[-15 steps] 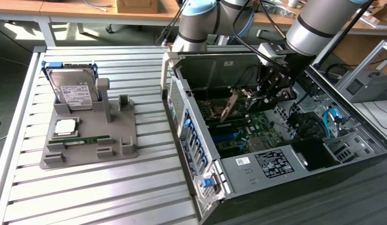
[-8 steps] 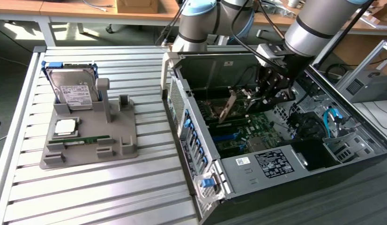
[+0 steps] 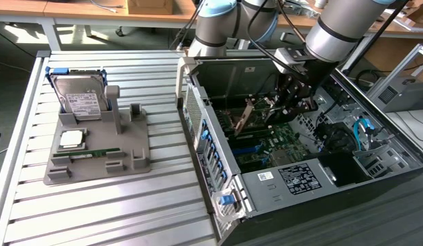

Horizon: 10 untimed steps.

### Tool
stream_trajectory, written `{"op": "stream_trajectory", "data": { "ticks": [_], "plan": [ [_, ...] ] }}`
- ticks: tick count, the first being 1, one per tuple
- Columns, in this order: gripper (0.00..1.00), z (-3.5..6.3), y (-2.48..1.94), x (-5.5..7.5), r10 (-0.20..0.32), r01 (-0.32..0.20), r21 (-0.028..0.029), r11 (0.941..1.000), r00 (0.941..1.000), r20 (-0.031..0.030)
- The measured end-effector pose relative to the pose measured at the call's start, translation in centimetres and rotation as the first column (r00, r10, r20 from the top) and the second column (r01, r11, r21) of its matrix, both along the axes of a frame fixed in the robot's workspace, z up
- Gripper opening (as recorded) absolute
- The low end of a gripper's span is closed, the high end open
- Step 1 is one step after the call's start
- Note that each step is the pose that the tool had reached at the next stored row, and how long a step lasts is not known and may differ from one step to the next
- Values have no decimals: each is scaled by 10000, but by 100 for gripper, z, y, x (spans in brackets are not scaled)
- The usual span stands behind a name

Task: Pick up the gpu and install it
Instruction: 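Insert the gpu into the slot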

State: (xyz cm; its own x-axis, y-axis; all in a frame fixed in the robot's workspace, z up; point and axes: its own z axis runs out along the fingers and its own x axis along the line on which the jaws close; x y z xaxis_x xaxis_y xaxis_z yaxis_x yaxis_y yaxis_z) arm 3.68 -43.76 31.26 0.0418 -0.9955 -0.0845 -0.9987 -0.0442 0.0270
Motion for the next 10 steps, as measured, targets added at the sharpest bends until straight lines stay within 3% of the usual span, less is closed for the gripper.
{"op": "stream_trajectory", "data": {
  "ticks": [10],
  "plan": [
    [27, -2, 0, -106, 0, 0, 1, 10000, 10000, 1]
  ]
}}
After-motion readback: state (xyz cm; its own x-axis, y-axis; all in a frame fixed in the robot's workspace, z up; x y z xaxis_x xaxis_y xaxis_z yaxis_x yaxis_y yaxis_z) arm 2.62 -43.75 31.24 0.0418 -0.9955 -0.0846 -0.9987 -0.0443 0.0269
